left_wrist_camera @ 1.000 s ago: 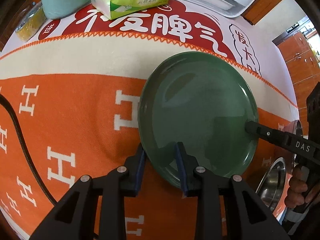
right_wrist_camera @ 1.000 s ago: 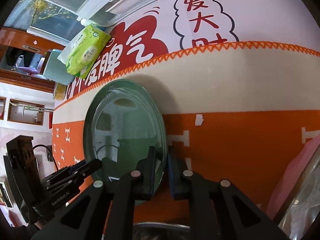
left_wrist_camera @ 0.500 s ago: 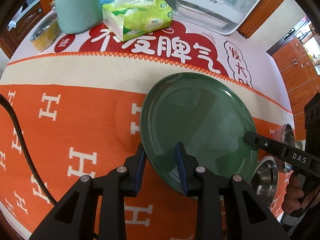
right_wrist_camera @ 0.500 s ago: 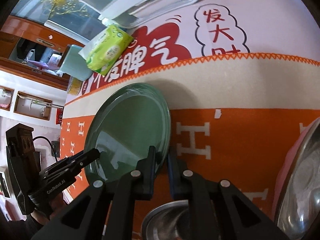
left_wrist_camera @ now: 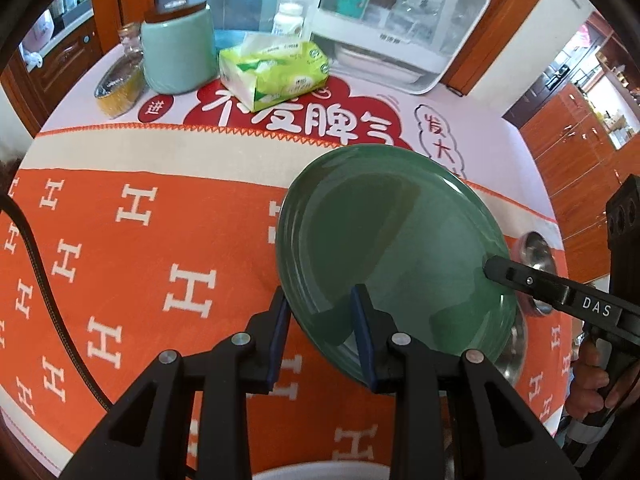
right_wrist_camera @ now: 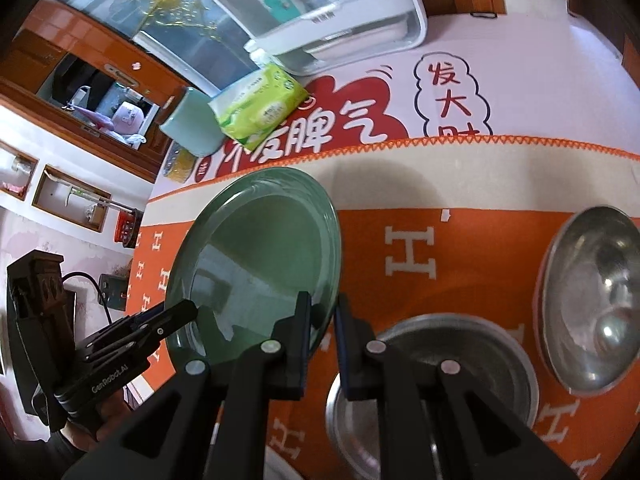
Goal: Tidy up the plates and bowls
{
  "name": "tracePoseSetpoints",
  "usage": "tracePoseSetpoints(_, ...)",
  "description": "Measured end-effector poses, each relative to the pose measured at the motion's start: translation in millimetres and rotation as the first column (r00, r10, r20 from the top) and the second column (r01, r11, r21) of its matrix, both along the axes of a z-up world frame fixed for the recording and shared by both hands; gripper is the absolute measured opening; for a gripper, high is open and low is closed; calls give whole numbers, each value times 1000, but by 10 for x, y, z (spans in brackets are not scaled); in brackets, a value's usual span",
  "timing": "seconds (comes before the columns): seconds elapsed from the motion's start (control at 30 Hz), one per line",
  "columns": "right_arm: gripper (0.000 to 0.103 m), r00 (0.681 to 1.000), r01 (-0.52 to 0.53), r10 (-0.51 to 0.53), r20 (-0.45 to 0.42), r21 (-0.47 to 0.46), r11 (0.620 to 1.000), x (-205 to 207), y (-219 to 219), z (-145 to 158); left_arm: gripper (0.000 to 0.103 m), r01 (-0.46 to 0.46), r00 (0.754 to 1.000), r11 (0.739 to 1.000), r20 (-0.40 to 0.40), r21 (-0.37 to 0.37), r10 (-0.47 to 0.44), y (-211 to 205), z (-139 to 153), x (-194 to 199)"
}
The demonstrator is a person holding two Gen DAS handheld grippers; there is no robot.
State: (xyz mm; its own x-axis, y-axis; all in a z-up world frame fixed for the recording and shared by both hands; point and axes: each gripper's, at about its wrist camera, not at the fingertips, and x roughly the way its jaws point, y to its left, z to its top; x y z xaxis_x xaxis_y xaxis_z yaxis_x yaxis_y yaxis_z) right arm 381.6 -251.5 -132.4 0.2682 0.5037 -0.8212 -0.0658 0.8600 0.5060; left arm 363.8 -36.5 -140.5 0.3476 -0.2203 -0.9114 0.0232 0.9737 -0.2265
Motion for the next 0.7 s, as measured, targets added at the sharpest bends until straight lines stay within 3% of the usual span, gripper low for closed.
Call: tracePoseSetpoints(0.7,13,983,-9,11,184,-14,1000,-1343,192,575,29,7,990,1000,137,-15,-4,244,630,-1196)
